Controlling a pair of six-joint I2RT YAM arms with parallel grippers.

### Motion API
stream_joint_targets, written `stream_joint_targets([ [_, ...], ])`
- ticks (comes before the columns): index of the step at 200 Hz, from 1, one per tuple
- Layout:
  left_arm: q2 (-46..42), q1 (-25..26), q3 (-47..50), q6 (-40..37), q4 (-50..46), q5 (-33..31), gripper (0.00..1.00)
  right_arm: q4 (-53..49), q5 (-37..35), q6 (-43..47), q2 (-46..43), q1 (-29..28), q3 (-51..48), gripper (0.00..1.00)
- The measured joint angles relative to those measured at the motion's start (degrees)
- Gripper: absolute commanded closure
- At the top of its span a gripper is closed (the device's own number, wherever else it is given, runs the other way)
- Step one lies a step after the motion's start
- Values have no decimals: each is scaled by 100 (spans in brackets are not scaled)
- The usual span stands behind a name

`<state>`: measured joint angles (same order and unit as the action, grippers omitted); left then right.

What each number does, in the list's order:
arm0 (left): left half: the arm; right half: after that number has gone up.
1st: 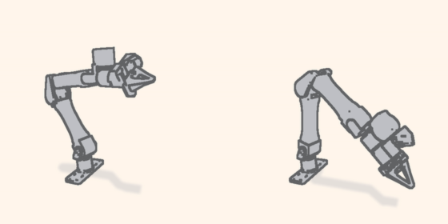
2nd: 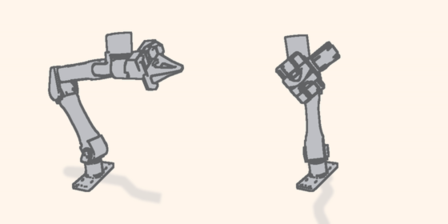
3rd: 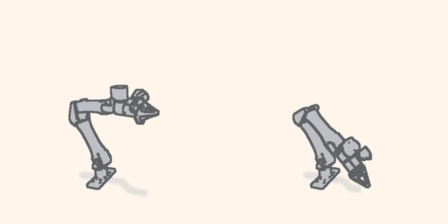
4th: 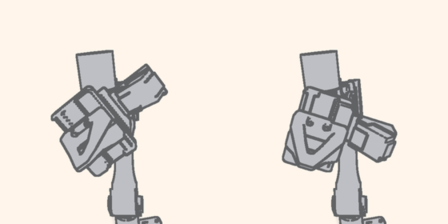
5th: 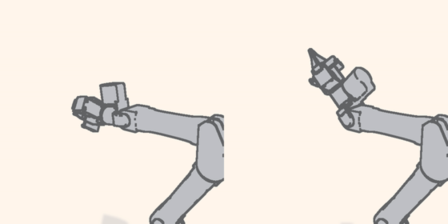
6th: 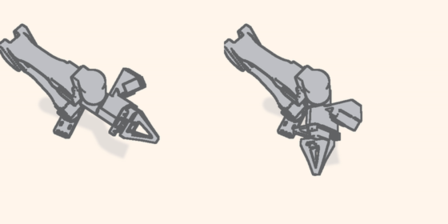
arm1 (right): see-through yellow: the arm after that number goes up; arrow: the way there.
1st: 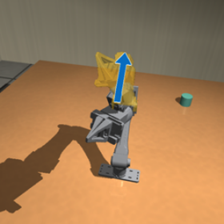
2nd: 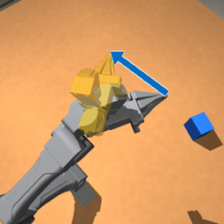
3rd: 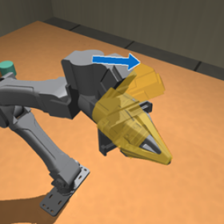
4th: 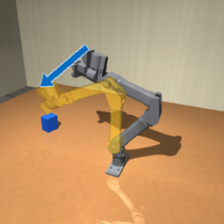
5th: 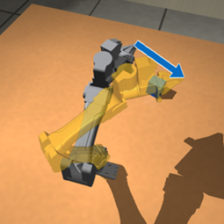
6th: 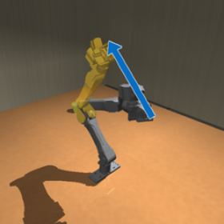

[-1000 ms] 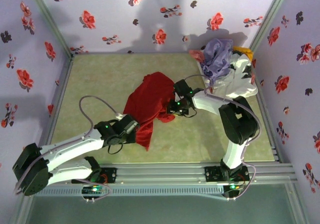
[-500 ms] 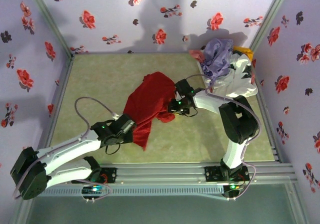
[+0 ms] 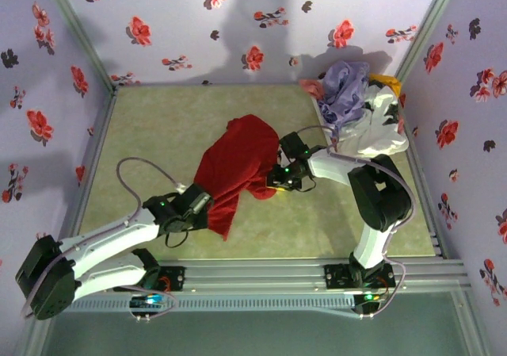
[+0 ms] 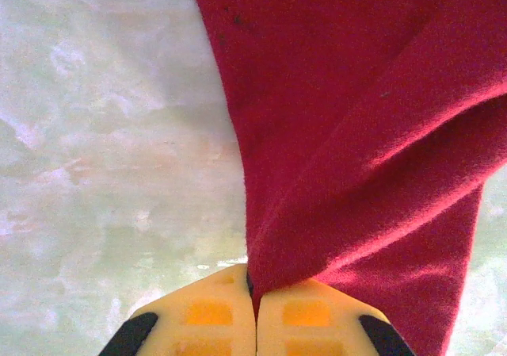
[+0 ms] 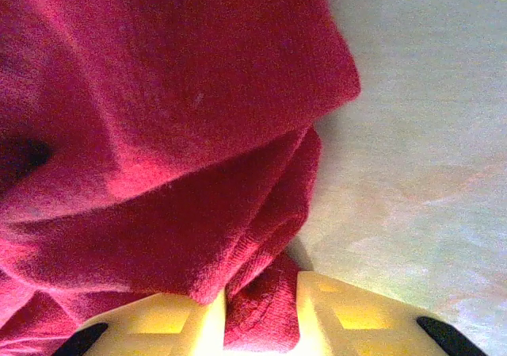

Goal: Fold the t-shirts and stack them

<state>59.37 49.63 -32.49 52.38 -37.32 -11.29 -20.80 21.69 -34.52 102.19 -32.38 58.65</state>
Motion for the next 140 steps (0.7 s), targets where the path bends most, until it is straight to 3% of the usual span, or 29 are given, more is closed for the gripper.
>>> stream_joint_targets([
  [60,-243,-57,101,-2,-2,-2,100,37,-186,-72,-52,-63,-15,100],
  [85,-251,-118,74,-48,-136,-15,100,-157,-590,-129,-538,-70,-127,100],
  [106,-205,-326,-398,-142,-920,-426,100,-693,-1390,-72,-1180,-105,-7,100],
  [140,90,-1231,-2190,-984,-1976,-1115,100,-1633,-2896,352,-1998,-142,964,100],
])
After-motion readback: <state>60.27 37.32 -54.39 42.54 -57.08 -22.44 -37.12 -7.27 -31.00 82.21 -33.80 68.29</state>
